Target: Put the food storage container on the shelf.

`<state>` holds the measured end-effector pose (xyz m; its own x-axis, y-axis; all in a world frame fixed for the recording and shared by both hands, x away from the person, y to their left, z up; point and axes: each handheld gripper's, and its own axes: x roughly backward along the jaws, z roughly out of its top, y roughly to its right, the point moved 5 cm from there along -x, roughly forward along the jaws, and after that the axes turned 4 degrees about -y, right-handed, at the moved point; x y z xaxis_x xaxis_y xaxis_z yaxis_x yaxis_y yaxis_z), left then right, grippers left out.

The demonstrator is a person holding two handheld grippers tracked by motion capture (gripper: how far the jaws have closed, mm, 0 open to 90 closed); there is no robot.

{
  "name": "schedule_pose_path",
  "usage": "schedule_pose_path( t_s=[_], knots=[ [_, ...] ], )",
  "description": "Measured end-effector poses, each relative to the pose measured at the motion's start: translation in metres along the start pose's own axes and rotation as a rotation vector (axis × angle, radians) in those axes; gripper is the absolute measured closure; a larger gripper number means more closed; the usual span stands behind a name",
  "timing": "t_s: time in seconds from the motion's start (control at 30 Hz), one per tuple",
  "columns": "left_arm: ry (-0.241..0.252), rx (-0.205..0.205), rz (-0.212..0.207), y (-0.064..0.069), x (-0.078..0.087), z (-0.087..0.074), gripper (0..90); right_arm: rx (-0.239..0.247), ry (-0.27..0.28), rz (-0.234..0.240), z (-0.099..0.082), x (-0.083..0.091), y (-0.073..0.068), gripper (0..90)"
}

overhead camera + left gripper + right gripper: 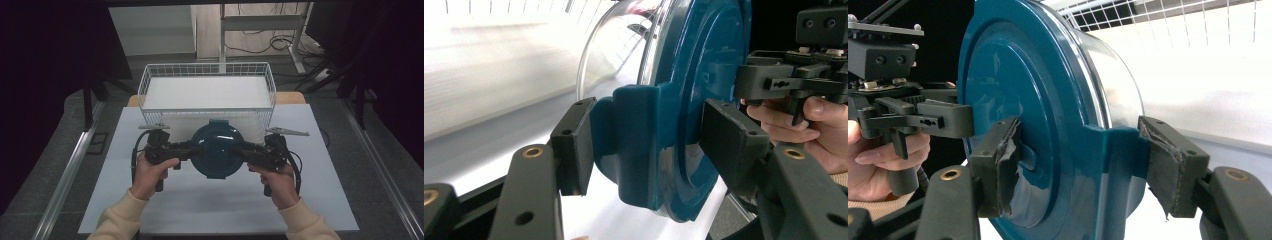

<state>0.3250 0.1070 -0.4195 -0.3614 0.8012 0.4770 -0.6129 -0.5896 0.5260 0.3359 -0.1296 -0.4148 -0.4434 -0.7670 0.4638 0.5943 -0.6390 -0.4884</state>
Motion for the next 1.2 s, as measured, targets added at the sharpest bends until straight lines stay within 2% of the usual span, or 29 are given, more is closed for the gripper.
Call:
schedule_pose_path(
  t_s=[0.63,1.2],
  knots=[
    [0.038,-0.022,-0.002,0.008,0.012,0.030,41.1,0.062,0.016,-0.007,0.035,0.009,-0.011,35.4],
    [0.057,-0.043,0.003,0.009,0.016,0.059,40.9,0.086,0.024,-0.009,0.064,0.012,-0.013,35.6]
  ],
)
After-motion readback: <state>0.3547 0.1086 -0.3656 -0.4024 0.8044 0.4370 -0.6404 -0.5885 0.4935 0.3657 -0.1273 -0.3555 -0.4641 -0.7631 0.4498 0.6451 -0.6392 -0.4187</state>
